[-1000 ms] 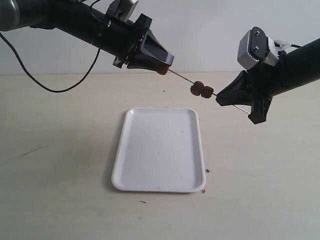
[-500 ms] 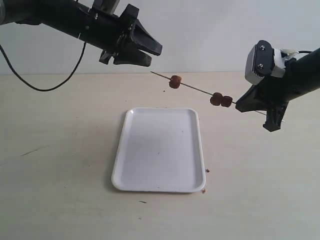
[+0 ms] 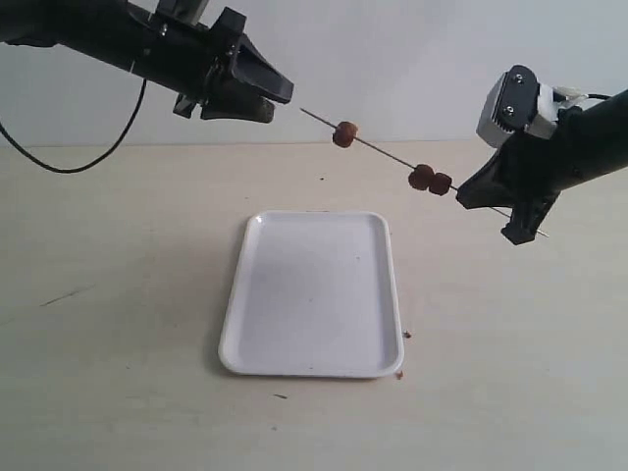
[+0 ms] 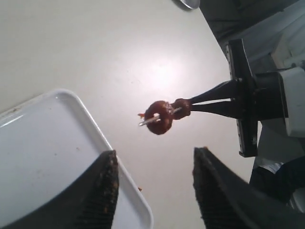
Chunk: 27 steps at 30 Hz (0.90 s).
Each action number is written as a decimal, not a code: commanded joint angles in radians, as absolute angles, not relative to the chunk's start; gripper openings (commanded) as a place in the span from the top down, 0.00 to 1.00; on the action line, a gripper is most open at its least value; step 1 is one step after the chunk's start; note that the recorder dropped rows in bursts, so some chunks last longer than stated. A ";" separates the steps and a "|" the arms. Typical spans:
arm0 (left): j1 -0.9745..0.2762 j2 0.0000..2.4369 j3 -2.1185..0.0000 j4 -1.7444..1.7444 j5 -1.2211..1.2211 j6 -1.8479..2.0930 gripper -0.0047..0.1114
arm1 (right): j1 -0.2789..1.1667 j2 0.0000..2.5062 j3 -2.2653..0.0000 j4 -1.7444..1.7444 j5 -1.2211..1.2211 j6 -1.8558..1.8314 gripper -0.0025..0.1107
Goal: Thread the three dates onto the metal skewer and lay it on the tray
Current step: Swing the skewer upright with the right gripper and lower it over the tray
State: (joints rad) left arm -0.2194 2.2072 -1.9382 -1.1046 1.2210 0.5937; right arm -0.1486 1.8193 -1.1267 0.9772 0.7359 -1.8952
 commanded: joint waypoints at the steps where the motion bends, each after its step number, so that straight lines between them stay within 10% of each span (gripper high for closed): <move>1: -0.185 2.191 -1.944 -1.110 1.221 0.610 0.71 | -0.151 1.817 -1.124 1.050 0.734 -1.806 0.98; 4: -0.175 2.191 -1.944 -1.081 1.221 0.621 0.96 | -0.151 1.817 -1.124 1.123 0.734 -1.602 0.98; 27: -0.221 1.738 -1.160 -1.133 0.548 1.040 0.96 | 0.275 1.817 -0.857 1.671 0.547 -1.100 0.98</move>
